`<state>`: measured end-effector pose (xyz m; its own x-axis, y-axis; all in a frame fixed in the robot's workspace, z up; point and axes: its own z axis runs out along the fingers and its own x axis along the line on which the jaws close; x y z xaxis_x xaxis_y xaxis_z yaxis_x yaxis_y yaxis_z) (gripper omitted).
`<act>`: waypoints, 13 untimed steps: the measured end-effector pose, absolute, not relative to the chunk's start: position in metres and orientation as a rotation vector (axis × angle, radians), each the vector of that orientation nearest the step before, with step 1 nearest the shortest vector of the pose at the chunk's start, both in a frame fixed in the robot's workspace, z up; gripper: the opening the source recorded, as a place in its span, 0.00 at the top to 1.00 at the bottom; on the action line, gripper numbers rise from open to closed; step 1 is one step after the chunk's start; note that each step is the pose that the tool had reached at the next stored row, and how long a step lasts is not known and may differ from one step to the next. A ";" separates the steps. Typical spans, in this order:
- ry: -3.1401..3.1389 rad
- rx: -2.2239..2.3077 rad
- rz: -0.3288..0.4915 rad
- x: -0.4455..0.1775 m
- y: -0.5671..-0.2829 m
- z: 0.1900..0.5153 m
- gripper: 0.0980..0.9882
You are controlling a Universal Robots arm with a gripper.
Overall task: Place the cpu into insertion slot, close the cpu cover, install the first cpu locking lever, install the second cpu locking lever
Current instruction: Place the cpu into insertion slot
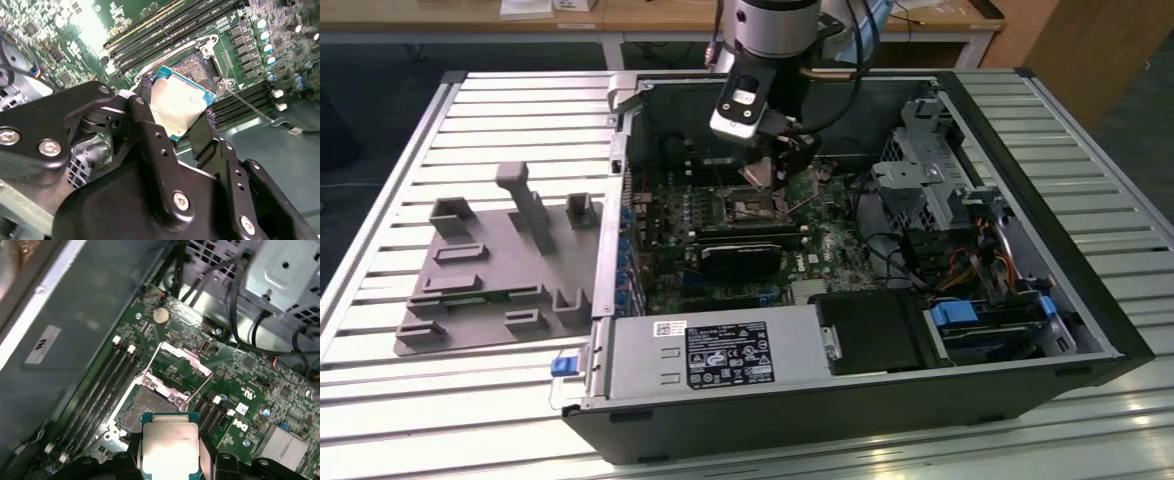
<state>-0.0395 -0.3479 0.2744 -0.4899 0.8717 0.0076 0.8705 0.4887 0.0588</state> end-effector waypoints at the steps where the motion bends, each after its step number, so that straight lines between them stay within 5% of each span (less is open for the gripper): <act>1: 2.678 1.594 0.084 -0.040 -0.348 0.273 0.51; 13: 2.540 1.793 0.072 -0.042 -0.345 0.257 0.51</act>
